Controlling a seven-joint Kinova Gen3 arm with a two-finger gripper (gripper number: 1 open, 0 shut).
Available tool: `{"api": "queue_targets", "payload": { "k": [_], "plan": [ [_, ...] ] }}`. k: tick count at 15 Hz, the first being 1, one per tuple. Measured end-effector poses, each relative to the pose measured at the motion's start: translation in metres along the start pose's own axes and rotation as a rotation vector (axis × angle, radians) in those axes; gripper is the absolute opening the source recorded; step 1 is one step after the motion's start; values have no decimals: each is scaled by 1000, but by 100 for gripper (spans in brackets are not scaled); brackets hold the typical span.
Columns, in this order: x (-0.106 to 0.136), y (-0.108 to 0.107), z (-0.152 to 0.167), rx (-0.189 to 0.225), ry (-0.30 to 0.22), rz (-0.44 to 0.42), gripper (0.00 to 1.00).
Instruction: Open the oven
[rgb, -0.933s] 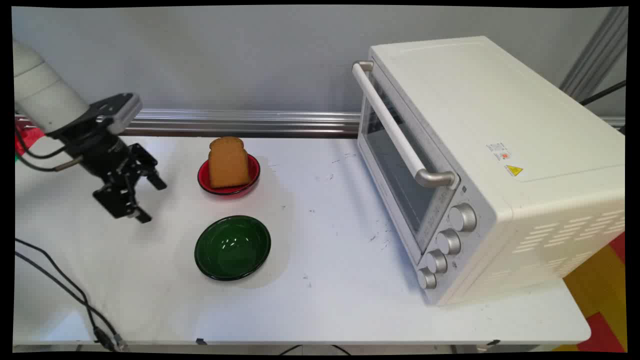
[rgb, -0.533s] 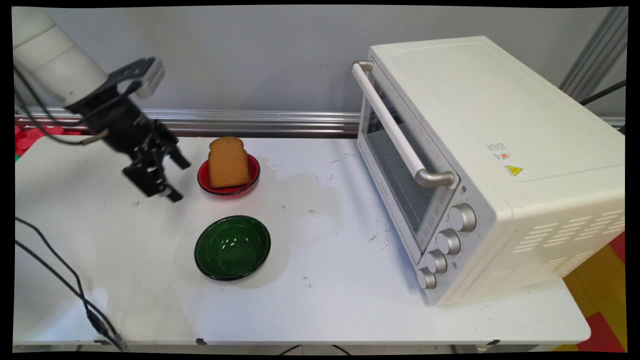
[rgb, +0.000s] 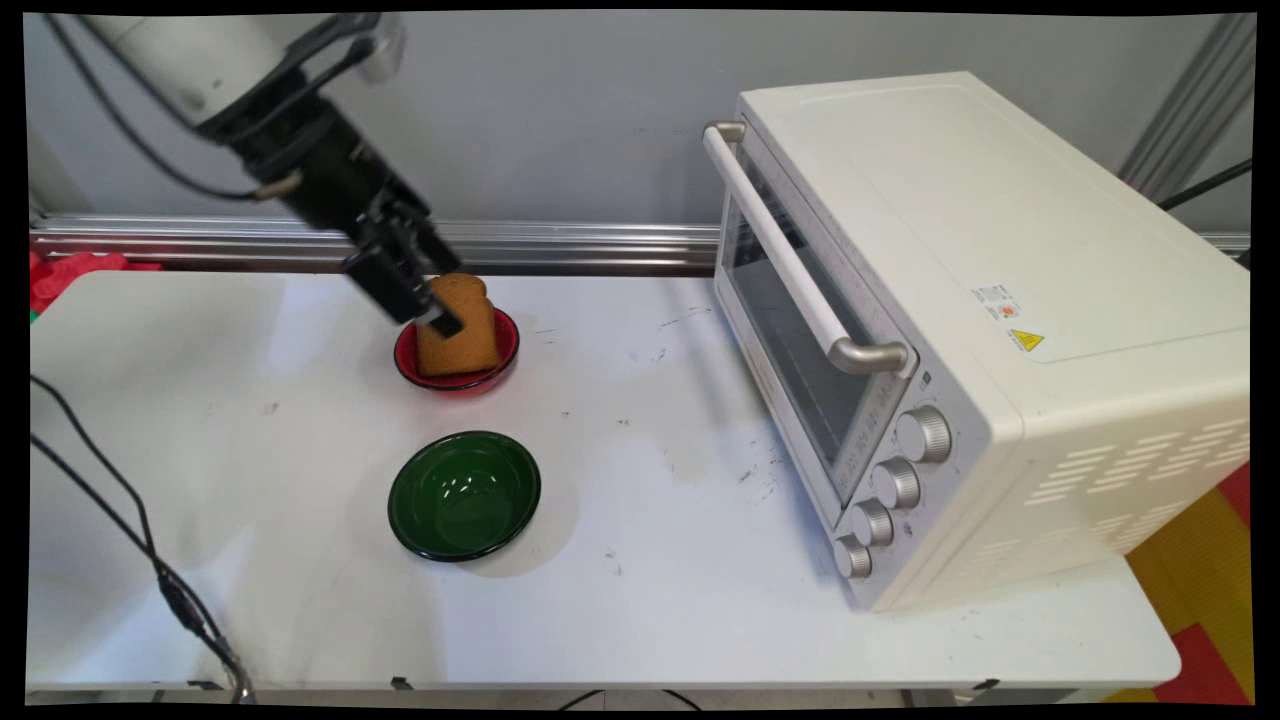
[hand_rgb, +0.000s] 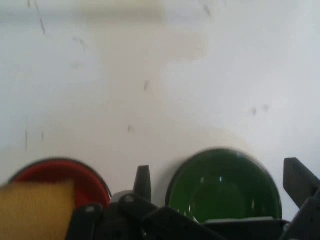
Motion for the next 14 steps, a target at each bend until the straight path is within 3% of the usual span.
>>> {"api": "queue_targets", "payload": {
  "k": [6, 12, 14],
  "plan": [
    [51, 8, -11, 26, 66, -14, 100],
    [115, 10, -13, 34, 186, -14, 100],
    [127, 9, -14, 40, 208, -13, 100]
  ]
}}
